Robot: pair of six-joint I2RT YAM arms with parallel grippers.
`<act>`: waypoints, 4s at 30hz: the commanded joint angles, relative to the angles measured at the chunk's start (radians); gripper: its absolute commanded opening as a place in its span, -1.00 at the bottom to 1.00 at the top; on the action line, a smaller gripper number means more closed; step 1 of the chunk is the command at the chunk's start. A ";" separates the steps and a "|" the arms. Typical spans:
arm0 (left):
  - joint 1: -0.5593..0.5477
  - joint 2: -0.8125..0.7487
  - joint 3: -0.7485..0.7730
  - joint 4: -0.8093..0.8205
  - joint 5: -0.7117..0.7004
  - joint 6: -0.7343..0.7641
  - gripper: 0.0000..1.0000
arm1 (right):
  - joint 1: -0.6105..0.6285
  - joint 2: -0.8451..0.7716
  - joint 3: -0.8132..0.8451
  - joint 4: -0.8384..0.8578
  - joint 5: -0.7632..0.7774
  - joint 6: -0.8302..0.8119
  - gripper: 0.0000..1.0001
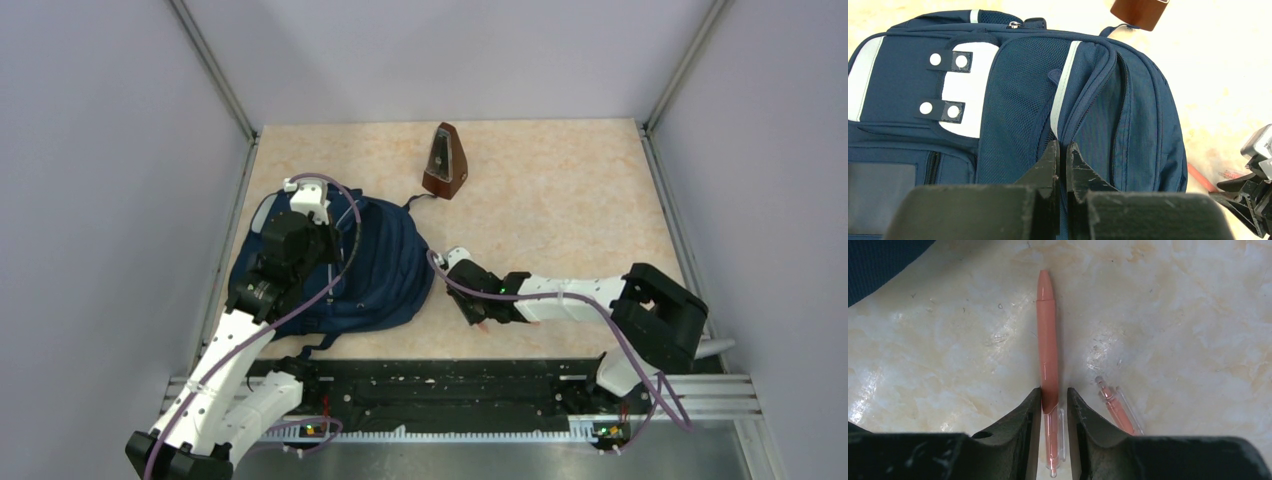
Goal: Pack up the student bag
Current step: Pick up the stationery from the center of the board, then place the stationery in the student bag.
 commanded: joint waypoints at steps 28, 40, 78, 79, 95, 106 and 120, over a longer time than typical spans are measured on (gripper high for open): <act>0.000 -0.057 0.023 0.072 0.015 0.005 -1.00 | -0.055 -0.146 0.282 -0.073 -0.224 0.216 -1.00; 0.000 -0.056 0.017 0.077 0.023 0.000 -1.00 | -0.055 0.089 0.393 0.257 -0.486 0.530 -1.00; -0.001 -0.069 0.016 0.075 0.012 0.002 -1.00 | 0.049 0.437 0.713 0.369 -0.113 0.523 -0.36; 0.000 -0.069 0.016 0.076 0.012 0.002 -1.00 | 0.050 0.432 0.708 0.375 -0.111 0.517 -0.31; -0.001 -0.069 0.013 0.075 -0.007 0.005 -1.00 | 0.077 0.162 0.476 0.458 0.039 0.288 -0.26; 0.000 -0.045 0.015 0.069 -0.033 0.014 -1.00 | 0.011 -0.170 0.189 0.143 0.173 0.210 -0.22; 0.000 -0.031 0.016 0.067 -0.046 0.020 -1.00 | -0.416 -0.390 -0.150 -0.074 -0.157 0.327 -0.05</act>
